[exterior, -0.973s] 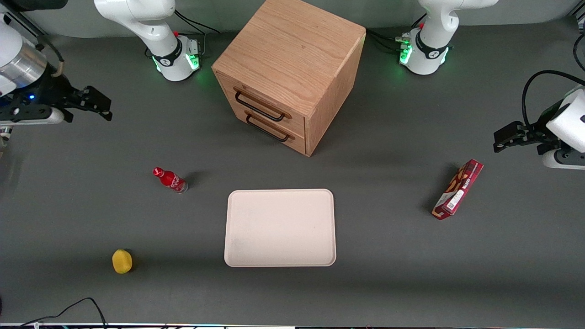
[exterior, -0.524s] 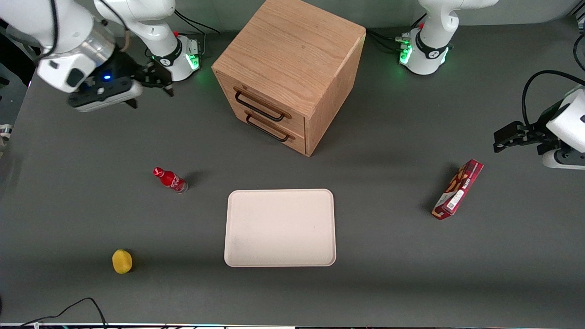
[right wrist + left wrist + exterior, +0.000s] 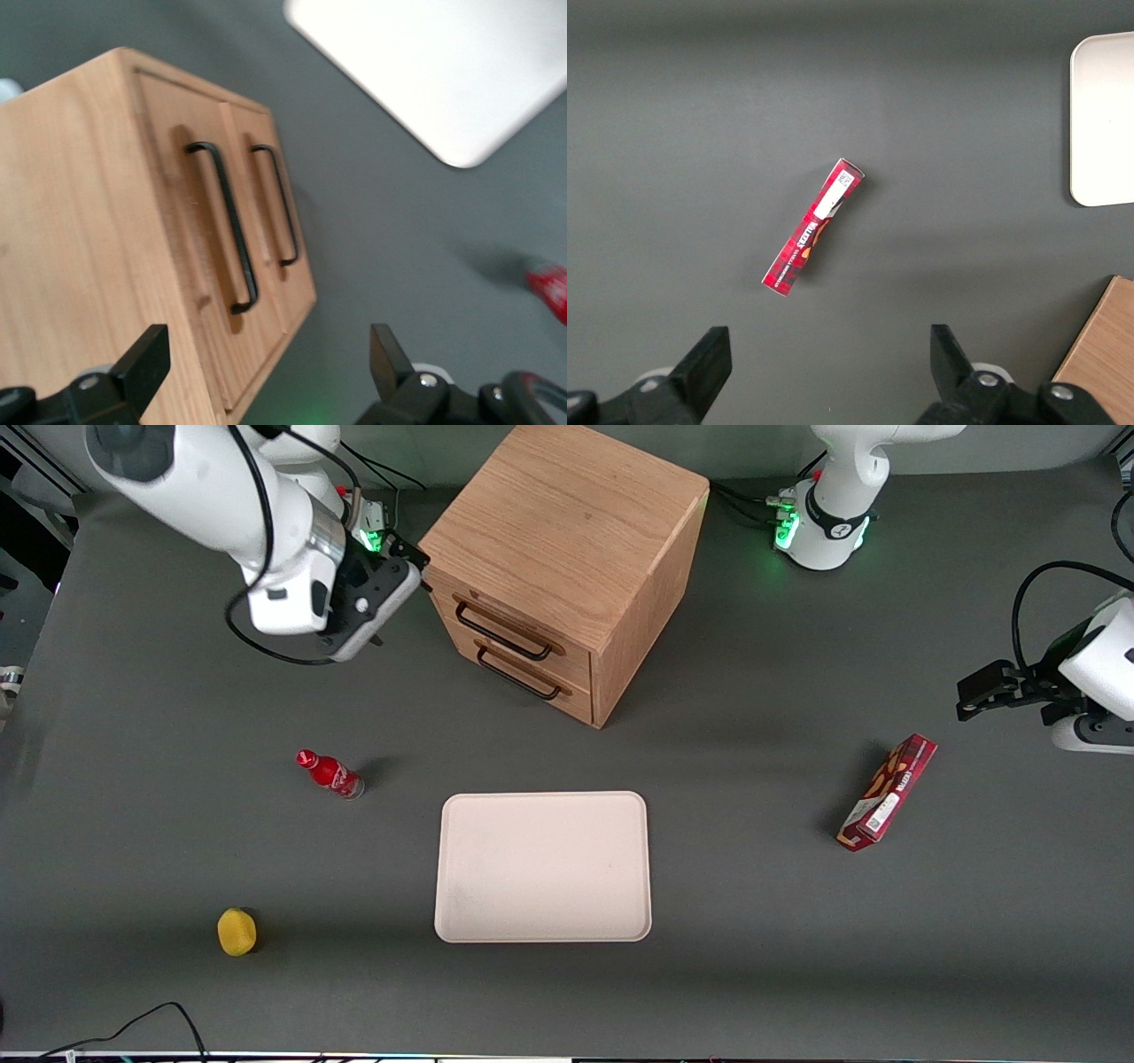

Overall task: Open upper drawer
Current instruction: 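Move the right gripper to the upper drawer's black handle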

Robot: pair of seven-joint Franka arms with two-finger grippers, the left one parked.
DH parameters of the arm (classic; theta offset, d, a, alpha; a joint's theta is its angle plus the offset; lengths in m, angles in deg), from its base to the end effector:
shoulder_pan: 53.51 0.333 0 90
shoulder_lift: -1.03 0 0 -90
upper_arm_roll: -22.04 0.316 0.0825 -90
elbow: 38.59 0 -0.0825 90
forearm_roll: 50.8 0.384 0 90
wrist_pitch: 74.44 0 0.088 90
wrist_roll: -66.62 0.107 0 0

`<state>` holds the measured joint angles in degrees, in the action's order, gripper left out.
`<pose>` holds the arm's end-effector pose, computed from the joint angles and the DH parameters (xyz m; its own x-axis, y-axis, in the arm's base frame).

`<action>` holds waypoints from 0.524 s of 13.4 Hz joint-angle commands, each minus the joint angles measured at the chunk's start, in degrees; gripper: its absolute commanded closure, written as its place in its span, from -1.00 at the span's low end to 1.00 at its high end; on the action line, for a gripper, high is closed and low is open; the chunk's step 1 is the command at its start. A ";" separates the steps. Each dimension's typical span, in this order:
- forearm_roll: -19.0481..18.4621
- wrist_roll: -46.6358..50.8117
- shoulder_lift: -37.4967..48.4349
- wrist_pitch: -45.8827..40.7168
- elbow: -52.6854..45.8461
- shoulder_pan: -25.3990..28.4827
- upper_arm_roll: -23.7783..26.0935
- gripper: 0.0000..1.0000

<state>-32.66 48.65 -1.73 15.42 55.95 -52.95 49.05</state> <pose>0.4851 0.2848 0.5691 0.7112 0.7028 -0.0163 0.6539 -0.6698 -0.3519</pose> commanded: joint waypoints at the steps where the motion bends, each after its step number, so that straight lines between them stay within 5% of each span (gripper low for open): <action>1: 2.95 -4.00 -5.13 -0.31 -1.37 -0.20 0.85 -1.00; 7: 5.40 -4.09 -12.44 5.04 2.22 -0.11 2.53 -1.00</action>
<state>-29.02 45.76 -13.21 18.25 56.37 -52.90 50.85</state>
